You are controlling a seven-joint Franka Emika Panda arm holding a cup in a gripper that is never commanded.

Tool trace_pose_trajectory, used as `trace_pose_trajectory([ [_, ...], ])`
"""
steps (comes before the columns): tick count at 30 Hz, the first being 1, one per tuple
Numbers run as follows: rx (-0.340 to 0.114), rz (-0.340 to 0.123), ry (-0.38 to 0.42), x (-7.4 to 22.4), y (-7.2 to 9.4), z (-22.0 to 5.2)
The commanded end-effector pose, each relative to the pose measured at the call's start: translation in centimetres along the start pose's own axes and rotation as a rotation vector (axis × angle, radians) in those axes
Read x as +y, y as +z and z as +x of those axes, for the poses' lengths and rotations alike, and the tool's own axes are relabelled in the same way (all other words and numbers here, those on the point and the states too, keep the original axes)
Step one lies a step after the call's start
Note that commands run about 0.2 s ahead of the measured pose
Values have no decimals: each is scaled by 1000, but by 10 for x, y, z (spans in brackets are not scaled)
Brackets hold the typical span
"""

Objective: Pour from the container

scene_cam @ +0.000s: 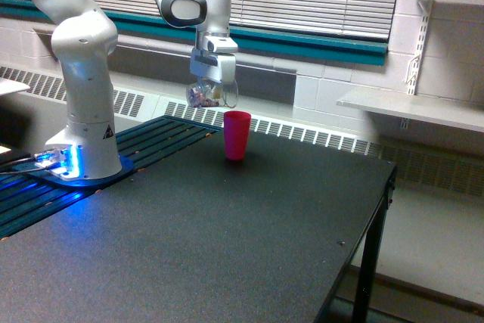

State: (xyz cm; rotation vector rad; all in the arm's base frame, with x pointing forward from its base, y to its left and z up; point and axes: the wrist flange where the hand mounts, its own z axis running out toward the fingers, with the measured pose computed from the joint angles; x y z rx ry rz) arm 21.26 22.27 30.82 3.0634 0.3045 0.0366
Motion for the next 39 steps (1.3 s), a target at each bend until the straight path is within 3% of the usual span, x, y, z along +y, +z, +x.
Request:
trace_pose_trajectory([
  [1, -31, -35, -33, 5, 8, -9],
  [16, -70, -76, -75, -3, 14, -22],
  [39, -88, -128, -94, 0, 13, -16],
])
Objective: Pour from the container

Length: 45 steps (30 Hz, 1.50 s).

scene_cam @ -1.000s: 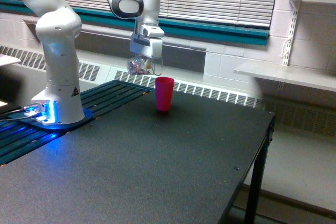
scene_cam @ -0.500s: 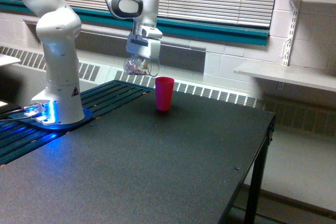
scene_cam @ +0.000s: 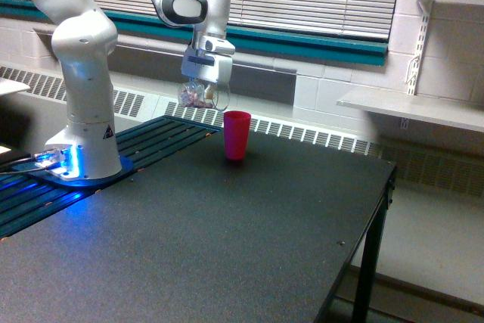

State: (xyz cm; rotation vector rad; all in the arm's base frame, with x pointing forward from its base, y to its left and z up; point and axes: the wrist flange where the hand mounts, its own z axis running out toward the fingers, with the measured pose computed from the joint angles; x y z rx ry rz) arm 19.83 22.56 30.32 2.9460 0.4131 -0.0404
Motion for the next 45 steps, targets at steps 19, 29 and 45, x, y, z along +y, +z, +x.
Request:
trace_pose_trajectory([
  [19, -45, -54, -45, 16, 1, 16],
  [29, -47, -56, -51, 13, 2, 18],
  [45, -46, -69, -68, 7, 0, 22],
])
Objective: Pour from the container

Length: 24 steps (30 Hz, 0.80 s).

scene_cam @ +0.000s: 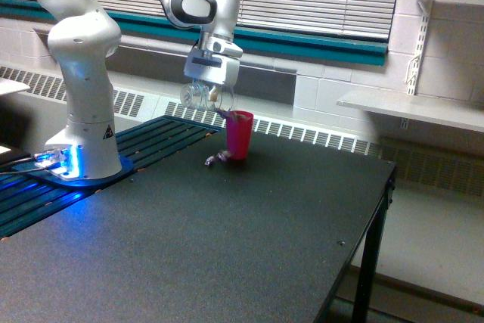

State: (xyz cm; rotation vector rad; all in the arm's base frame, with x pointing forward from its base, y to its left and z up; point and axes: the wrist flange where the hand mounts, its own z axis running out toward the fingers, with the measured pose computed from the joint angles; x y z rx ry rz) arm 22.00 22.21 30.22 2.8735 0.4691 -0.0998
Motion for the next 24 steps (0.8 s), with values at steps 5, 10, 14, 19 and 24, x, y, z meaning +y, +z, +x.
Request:
trace_pose_trajectory([
  [5, 2, -15, -25, -4, -3, 4],
  [10, 2, -16, -26, -5, -3, 5],
  [14, 1, -18, -27, -6, -3, 6],
  [19, 3, -19, -27, -7, -4, 7],
  [24, 3, -20, -27, -8, -5, 8],
])
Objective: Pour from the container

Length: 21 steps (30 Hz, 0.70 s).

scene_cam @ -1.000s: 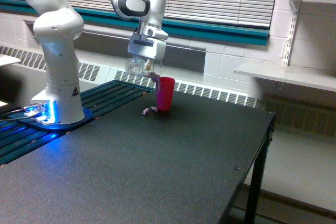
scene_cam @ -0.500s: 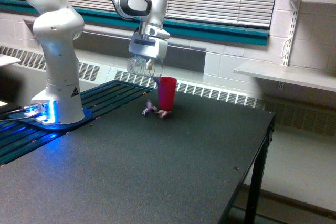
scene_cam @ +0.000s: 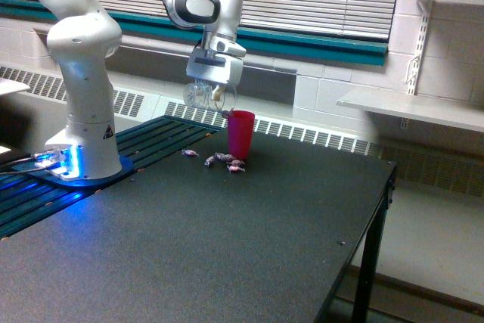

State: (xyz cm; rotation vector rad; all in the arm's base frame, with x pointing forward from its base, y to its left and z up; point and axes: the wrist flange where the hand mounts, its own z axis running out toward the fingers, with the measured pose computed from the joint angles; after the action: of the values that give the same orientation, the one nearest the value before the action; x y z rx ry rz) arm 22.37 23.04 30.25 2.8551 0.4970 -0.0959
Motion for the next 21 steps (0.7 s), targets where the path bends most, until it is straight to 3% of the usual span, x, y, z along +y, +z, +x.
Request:
trace_pose_trajectory([
  [1, 2, -7, -7, -1, -3, 2],
  [21, 12, -4, -23, -8, -6, 10],
])
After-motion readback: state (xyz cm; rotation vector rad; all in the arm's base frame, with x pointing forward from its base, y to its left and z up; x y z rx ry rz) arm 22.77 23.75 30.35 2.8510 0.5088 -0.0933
